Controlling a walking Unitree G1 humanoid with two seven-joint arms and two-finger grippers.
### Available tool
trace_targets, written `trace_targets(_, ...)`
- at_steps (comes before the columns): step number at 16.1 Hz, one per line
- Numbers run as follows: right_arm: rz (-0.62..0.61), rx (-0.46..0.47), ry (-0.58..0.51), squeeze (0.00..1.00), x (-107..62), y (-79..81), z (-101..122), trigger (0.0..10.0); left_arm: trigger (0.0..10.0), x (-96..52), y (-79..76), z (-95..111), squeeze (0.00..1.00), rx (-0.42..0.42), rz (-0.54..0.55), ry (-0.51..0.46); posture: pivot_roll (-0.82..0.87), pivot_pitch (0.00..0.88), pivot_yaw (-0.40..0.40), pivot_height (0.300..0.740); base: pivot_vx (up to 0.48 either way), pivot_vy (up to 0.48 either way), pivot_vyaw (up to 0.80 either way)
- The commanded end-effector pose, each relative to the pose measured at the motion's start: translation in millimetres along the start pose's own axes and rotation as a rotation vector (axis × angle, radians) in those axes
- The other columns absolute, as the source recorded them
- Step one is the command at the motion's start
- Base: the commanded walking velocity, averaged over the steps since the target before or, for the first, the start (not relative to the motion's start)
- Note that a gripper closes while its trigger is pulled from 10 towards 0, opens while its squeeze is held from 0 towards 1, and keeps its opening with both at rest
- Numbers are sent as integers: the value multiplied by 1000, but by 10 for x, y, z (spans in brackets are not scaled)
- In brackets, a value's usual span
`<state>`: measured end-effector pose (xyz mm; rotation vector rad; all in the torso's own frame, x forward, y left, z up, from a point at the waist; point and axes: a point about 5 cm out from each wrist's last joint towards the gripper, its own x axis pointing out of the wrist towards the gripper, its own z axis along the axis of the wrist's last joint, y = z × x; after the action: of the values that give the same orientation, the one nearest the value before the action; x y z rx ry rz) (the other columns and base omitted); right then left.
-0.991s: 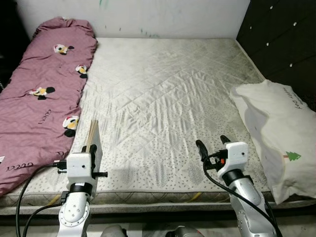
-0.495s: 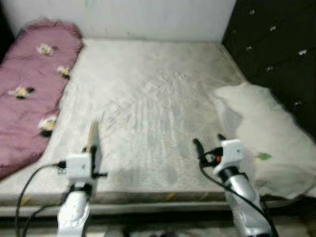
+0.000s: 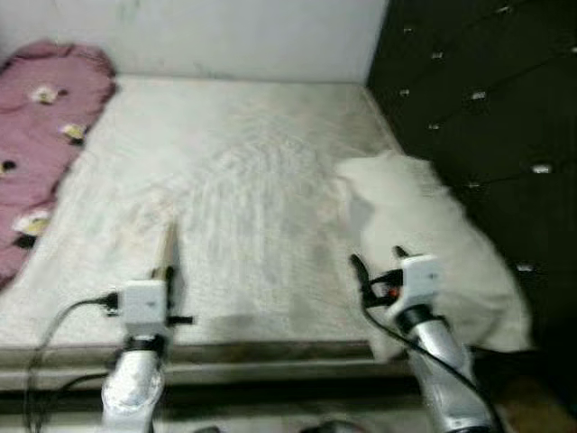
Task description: Clean up the room
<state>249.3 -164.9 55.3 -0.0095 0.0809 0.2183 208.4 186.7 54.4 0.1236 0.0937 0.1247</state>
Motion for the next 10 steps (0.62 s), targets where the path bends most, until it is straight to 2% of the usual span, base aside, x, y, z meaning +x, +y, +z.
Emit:
trace_targets(1,-11,-16,-4,0,6,-57,21,10000,10000,41,-21,108,0,-11,0,-56,-30,0,-3,740,0,0,0)
trace_targets(8,-3,-18,-14,0,48,-34,44,10000,10000,44,-23,139,0,-48,-52,-73,-29,0,-1,740,0,0,0)
trace_targets(10,3,-20,-16,0,52,-22,46,10000,10000,37,-38,145,0,-54,-66,-79,-30,0,0,740,249,0,0)
